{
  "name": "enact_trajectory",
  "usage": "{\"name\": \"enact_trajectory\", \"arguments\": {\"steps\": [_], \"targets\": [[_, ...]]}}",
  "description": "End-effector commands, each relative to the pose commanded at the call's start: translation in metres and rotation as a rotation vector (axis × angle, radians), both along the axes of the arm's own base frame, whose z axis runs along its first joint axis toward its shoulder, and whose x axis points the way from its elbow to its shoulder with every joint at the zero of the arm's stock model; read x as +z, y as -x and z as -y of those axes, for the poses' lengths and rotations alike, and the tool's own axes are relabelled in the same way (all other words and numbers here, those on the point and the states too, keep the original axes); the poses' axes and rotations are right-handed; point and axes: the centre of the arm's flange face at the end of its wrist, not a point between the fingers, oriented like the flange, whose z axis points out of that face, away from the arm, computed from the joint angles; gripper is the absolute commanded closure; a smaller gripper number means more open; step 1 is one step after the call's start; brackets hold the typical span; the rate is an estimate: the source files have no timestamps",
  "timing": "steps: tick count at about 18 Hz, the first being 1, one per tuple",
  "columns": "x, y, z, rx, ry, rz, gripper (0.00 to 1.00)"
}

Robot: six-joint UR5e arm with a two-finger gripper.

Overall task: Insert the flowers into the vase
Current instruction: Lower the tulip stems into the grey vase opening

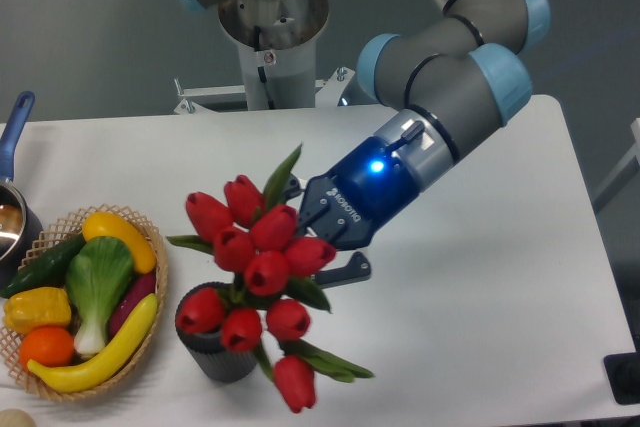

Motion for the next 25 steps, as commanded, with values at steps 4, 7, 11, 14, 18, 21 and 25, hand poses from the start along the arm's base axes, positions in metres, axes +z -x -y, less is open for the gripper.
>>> {"name": "enact_trajectory", "arguments": {"steps": [4, 7, 11, 14, 18, 21, 25], "targets": [[-0.007, -0.002, -0.017, -0.024, -0.006, -0.007, 1.00], [-0.017, -0.007, -0.024, -0.039, -0.005, -0.007, 1.00], [-0.026, -0.011, -0.025, -0.049, -0.002, 0.013, 1.00], [-0.045, -0.016, -0.024, -0.060, -0.009, 0.002, 1.00], [-0.073, -0.023, -0.017, -0.070, -0.016, -0.016, 1.00], [-0.088, -0.023, -0.012, -0.071, -0.024, -0.031, 1.00], [-0.124, -0.029, 0.003, -0.074, -0.041, -0.055, 0.99]]}}
